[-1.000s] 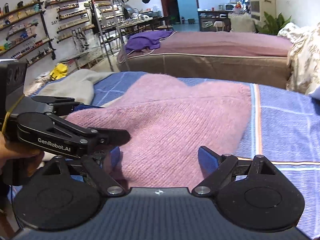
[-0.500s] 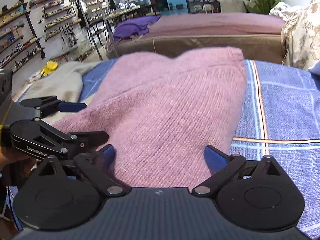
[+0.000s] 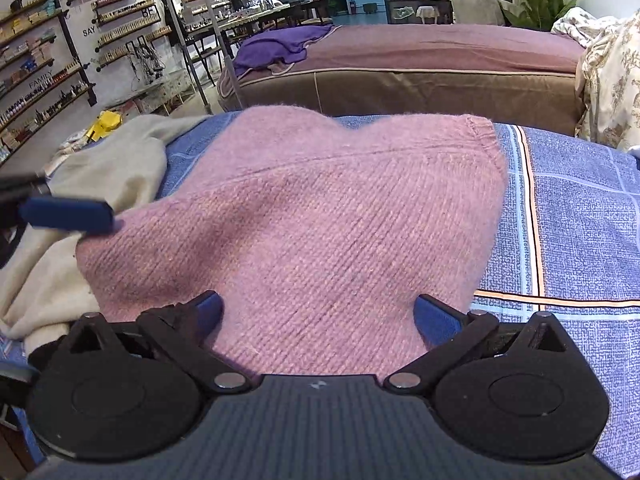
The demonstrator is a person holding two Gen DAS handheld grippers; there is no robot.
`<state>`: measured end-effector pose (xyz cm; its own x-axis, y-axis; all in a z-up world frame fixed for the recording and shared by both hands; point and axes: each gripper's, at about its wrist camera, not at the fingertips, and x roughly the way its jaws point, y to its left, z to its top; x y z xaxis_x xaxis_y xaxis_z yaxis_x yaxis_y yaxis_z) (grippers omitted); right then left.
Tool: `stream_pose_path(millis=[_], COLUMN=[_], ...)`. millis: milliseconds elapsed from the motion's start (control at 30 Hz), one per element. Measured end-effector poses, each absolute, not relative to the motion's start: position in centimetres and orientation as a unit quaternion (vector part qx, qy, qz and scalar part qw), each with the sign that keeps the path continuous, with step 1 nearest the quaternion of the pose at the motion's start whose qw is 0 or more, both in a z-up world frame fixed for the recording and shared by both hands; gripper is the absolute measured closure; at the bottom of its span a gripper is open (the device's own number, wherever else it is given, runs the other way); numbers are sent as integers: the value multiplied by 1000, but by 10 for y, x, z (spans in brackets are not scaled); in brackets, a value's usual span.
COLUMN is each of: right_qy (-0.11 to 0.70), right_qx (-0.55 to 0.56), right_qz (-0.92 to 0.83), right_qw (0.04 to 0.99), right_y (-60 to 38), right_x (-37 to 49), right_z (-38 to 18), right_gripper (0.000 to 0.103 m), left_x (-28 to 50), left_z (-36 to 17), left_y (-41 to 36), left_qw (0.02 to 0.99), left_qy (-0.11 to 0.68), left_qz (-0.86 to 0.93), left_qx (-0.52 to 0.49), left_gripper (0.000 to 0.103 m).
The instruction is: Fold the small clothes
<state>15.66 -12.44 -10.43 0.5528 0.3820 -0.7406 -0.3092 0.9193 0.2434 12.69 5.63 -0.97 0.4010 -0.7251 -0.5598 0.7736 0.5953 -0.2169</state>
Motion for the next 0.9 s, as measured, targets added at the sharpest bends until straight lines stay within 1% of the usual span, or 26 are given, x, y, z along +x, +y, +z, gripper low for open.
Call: stream_pose_path(millis=[133,233,300,333,400,500,567,667,733,833,900], right_qy=[431,427,437,442,447,431,423,427,428,429,437], right_qx=[96,139,178,194,209,209,230,295,357,436,440], right_qz=[206,170,153,153,161,167,175,193,198,191,189], right_qw=[873,877,869,862,855,862,859,833,806,767,761], right_y=[-154,-179,-196,-201,-207,-213,-223,-236,-247,-263,-264], right_x=[162,165,161,157,149,131,122,118,115,114,115], right_z=[-99,-96,-102,-106,-109,-105,-103,-103,-109,-120,-123], right_gripper=[0,0,0,0,0,0,0,0,0,0,0], left_x=[136,144,155,157,149,141,133,119,110,102,105], left_z=[-25,-44,-70,-84,-85,-69,-51,-35,-40,-54,-63], left_y=[50,43,37,39,44,58,75,115,131,133,131], left_qw=[835,834,822,820,836,844,852,857,852,854,849], left_qy=[326,335,381,380,355,350,347,336,358,387,382], left_qz=[-435,-419,-394,-398,-395,-398,-393,-368,-317,-236,-228], left_qx=[85,129,155,154,141,80,25,-131,-213,-254,-286], left_gripper=[7,6,6,6,6,5,1,0,0,0,0])
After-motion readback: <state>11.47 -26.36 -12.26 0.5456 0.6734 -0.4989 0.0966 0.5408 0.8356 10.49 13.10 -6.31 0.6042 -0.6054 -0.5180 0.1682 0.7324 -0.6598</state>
